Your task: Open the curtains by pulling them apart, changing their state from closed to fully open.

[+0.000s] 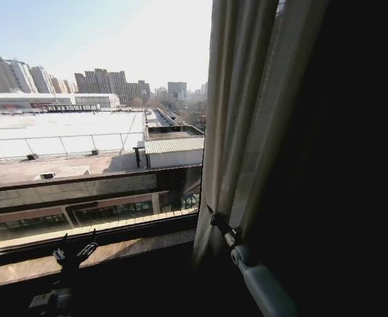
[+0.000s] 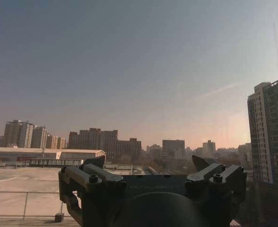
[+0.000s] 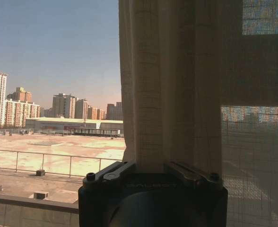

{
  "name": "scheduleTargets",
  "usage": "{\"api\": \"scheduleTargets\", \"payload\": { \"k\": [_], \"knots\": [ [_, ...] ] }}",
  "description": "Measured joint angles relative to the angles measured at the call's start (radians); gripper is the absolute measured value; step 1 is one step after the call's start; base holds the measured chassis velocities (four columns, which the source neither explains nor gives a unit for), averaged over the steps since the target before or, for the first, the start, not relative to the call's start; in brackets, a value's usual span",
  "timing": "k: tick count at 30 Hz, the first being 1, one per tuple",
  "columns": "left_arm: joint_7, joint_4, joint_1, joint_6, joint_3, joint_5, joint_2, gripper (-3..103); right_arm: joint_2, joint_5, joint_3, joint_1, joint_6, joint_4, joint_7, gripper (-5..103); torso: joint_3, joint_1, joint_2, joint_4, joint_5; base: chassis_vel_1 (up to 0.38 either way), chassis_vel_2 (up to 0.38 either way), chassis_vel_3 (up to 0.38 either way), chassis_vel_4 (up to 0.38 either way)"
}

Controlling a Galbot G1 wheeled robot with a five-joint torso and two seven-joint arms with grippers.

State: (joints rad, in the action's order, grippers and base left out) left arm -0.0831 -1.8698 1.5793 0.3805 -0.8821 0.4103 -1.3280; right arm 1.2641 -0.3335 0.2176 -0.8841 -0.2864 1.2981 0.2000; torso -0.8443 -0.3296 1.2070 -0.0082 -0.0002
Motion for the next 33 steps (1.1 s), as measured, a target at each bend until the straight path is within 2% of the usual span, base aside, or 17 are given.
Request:
{"api": "scheduleTargets", "payload": {
  "k": [12,17,20,22,23,25,27,30,33],
  "knots": [
    [0.000,0.000,0.000,0.000,0.000,0.000,0.000,100,-0.005,0.008,0.000,-0.001,-0.023,-0.005,-0.035,0,0.000,0.000,0.000,-0.0001,0.0000,-0.334,-0.326,0.329,0.334],
    [-0.001,0.000,0.000,0.000,0.000,0.000,0.000,100,-0.020,0.048,0.001,0.000,-0.026,-0.004,-0.060,0,0.000,0.000,0.000,-0.0003,0.0006,-0.163,-0.158,0.166,0.129],
    [-0.001,0.000,0.000,0.000,0.000,0.000,0.000,100,-0.029,0.086,0.006,0.003,-0.001,-0.010,-0.122,0,0.000,0.000,0.000,-0.0003,0.0004,-0.021,-0.010,0.016,0.009],
    [0.000,0.000,0.000,0.000,0.000,0.000,0.000,100,-0.030,0.122,0.028,0.013,0.047,-0.023,-0.214,0,0.000,0.000,0.000,0.0001,-0.0015,0.032,0.023,-0.022,-0.015],
    [0.000,0.000,0.000,0.000,0.000,0.000,0.000,100,-0.030,0.122,0.028,0.013,0.047,-0.023,-0.214,0,0.000,0.000,0.000,0.0001,-0.0015,0.063,0.045,-0.045,-0.030],
    [0.000,0.000,0.000,0.000,-0.001,0.000,0.000,100,-0.030,0.136,0.062,0.029,0.091,-0.045,-0.316,0,0.000,0.000,0.000,0.0006,-0.0003,0.069,0.087,-0.045,-0.041],
    [0.001,0.000,0.000,0.000,-0.001,0.000,0.000,100,-0.031,0.140,0.074,0.034,0.100,-0.051,-0.342,0,0.000,0.000,0.000,0.0006,-0.0002,0.074,0.071,-0.037,-0.053],
    [0.001,0.000,0.000,0.000,0.000,0.000,0.000,100,-0.046,0.176,0.147,0.059,0.154,-0.084,-0.479,0,0.000,0.000,0.000,0.0003,-0.0002,0.022,0.024,-0.008,-0.004],
    [0.000,0.000,0.000,0.000,0.000,0.000,0.000,100,-0.058,0.198,0.174,0.064,0.175,-0.088,-0.538,0,0.000,0.000,0.000,0.0000,0.0004,0.000,0.000,0.000,0.000]
  ]
}}
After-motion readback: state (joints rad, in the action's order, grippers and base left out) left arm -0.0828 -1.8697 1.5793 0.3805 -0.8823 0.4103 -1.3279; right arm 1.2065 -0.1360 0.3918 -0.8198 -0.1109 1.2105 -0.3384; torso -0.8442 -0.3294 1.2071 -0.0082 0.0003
